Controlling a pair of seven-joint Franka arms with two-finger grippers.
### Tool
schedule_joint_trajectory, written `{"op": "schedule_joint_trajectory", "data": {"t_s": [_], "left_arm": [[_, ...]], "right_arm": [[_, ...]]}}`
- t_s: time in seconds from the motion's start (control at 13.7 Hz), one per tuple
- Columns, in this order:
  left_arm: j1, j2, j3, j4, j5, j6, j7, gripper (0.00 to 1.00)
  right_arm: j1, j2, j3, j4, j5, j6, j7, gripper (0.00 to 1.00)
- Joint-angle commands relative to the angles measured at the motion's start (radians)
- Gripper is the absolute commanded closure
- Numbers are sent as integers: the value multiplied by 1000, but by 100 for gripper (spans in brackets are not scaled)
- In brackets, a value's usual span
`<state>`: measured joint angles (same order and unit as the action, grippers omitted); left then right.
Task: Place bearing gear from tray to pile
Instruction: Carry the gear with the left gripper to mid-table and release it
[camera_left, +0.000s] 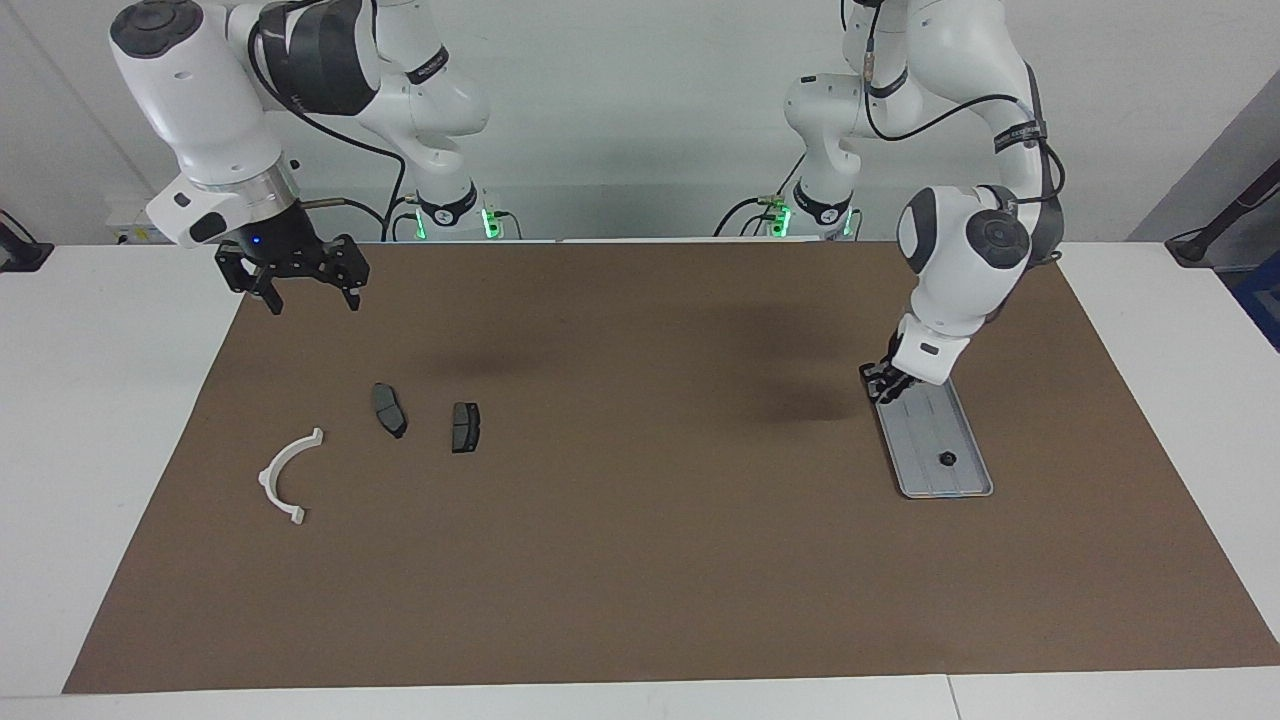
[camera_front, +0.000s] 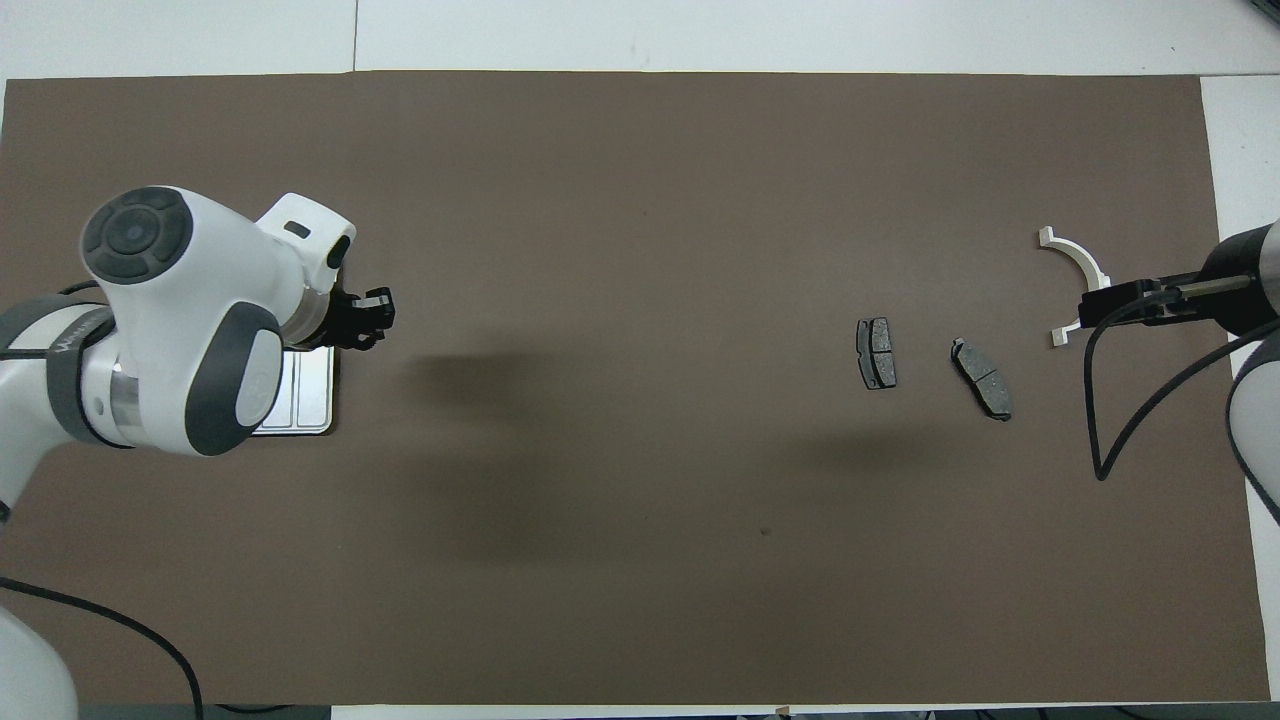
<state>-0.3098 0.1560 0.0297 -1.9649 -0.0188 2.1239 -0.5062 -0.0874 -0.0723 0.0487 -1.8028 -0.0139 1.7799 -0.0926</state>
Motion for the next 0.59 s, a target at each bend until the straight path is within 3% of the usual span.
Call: {"op": "schedule_joint_trajectory", "data": {"t_s": [0.0, 0.15, 0.29, 0.37, 0.51], "left_arm": [[-99, 77, 15, 141, -21, -42, -147, 100], [-179, 172, 19, 287, -47, -128, -239, 100], [-216, 317, 21, 475, -47, -188, -323, 100], [-242, 376, 21, 519, -47, -179, -354, 100], [-267, 404, 19, 520, -46, -125, -394, 100]], "right_arm": [[-34, -20, 6, -27, 11, 24, -53, 0], [-38, -15, 6, -21, 11, 32, -77, 0], [-28, -14, 6, -21, 11, 53, -68, 0], [-26, -12, 6, -21, 11, 56, -65, 0], [-28, -12, 7, -21, 11, 56, -70, 0]]}}
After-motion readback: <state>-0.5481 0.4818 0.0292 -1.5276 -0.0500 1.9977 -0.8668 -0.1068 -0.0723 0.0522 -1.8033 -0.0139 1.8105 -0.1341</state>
